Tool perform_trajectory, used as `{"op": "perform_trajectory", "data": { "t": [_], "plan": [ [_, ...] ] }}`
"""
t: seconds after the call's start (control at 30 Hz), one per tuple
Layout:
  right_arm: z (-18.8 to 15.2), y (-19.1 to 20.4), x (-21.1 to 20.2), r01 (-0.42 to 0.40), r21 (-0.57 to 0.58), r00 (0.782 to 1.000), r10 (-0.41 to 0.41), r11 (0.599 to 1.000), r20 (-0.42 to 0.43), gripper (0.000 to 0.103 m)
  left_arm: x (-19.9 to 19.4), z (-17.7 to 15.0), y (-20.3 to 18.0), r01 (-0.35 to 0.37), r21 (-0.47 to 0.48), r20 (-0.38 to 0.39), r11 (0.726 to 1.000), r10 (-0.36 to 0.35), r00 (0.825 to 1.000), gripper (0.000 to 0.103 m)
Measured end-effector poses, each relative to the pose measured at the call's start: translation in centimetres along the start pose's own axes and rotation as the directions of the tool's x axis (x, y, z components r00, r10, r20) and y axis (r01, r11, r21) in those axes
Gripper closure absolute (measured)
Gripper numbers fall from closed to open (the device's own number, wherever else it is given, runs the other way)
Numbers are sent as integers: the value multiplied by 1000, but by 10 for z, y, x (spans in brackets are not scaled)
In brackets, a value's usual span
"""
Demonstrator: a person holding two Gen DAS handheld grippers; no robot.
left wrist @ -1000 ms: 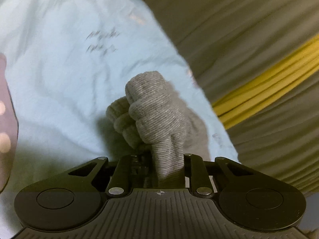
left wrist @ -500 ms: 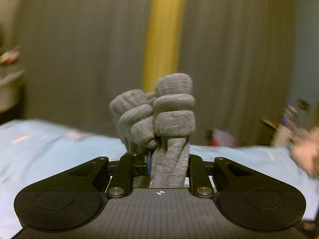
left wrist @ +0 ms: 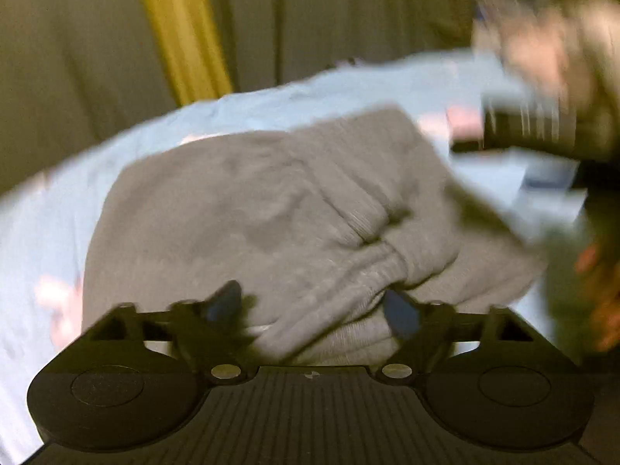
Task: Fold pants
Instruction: 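Lay the cuffs over the folded pants and open the left tool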
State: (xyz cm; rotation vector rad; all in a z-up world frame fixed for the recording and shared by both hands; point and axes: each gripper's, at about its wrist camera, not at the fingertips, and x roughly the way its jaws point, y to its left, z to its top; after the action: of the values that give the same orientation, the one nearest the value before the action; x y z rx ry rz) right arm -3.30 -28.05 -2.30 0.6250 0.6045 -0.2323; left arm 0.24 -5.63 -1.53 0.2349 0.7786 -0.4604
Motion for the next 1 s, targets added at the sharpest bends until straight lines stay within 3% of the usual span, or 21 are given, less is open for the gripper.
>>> {"op": "perform_trajectory", "data": {
  "t": [0.07, 0.13, 0.23, 0.27, 0.33, 0.37, 0.47, 0.6, 0.7, 0.83, 0.87, 1.0],
  "plan": [
    [0, 5, -2, -65, 16, 998, 65, 998, -17, 4, -30, 0, 40, 47, -202, 70, 978, -33, 997, 6],
    [-3, 10, -5, -149, 54, 987, 152, 987, -54, 4, -51, -6, 73, 6, -340, 115, 940, 35, 993, 6],
    [-13, 14, -3, -214, 130, 963, 232, 968, -140, 6, -66, -20, 115, -187, -488, 71, 853, 252, 965, 6],
    [-17, 16, -4, -215, 153, 958, 239, 965, -161, 13, -70, -28, 128, -265, -520, 33, 812, 329, 944, 6],
    [-22, 18, -11, -208, 166, 958, 235, 964, -164, 24, -78, -43, 144, -338, -563, -9, 754, 403, 915, 6],
    [-23, 20, -14, -218, 166, 955, 245, 962, -165, 28, -82, -52, 154, -322, -626, -16, 710, 401, 916, 6],
    [-27, 25, -16, -220, 173, 949, 252, 960, -189, 29, -79, -65, 168, -215, -757, 28, 617, 359, 933, 6],
    [-39, 26, -7, -199, 286, 929, 273, 937, -248, 28, -71, -60, 172, -240, -748, -27, 619, 333, 942, 6],
    [-43, 34, -12, -232, 314, 918, 314, 920, -241, 28, -70, -59, 168, -235, -726, -31, 646, 311, 950, 6],
    [-44, 39, -4, -162, 314, 933, 249, 936, -260, 23, -62, -63, 168, -223, -728, -30, 648, 296, 955, 6],
    [-46, 35, -2, -164, 350, 929, 264, 922, -260, 18, -62, -63, 168, -221, -731, -33, 646, 290, 956, 6],
    [-44, 38, 1, -157, 421, 936, 270, 893, -225, 16, -63, -66, 168, -217, -735, -42, 642, 277, 960, 6]
  ]
}}
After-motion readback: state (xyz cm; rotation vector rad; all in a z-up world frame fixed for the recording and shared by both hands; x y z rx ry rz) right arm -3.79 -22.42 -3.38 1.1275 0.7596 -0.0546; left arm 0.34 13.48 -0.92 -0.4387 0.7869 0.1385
